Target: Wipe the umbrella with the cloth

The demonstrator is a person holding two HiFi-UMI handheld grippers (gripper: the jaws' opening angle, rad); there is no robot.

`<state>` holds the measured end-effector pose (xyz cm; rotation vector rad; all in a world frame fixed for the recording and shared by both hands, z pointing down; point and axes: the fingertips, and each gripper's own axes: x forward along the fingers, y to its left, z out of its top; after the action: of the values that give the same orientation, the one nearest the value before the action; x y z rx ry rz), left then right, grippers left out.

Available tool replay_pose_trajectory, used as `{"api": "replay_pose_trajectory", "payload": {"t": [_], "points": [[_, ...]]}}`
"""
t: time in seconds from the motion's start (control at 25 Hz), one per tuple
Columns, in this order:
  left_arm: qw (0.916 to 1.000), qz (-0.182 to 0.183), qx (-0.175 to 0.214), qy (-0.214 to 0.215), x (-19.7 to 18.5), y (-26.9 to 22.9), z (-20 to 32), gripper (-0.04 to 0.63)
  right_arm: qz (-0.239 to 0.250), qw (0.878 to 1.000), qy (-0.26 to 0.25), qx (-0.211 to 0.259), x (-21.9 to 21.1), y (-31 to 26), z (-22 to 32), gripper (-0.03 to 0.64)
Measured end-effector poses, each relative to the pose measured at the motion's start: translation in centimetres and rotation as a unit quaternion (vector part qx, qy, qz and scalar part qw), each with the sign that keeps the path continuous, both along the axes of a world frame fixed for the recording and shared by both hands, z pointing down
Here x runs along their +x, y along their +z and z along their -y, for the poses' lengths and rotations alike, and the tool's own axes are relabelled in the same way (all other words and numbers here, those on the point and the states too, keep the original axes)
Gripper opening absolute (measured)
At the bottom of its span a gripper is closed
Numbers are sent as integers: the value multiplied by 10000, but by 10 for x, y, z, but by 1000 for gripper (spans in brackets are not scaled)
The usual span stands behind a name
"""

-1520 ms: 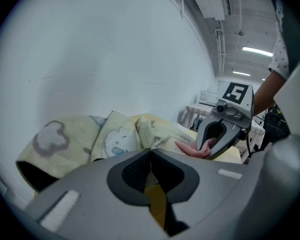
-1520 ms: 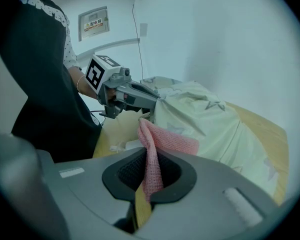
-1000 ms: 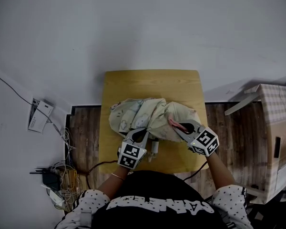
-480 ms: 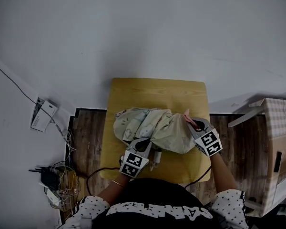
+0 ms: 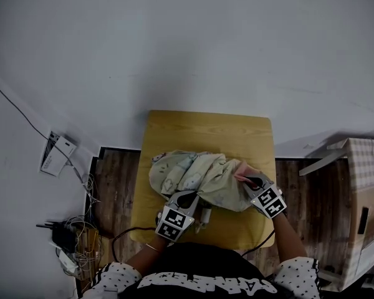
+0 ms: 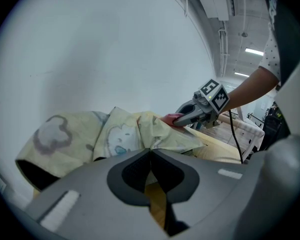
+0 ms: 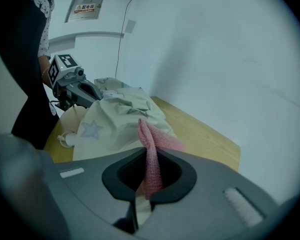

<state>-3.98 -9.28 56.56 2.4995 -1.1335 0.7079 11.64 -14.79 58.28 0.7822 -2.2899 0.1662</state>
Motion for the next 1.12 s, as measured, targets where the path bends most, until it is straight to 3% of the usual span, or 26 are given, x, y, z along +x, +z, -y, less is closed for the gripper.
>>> {"api": "replay_pose_trajectory", "payload": {"t": [0.64,1.12], "points": [[9999,36,-53,123,0,4,-1,5,114,9983,395,-411,23,23,-36,34],[9999,41,-22,150,1,5,-2,5,250,9968,457,-604,18,34,-65,34]]}}
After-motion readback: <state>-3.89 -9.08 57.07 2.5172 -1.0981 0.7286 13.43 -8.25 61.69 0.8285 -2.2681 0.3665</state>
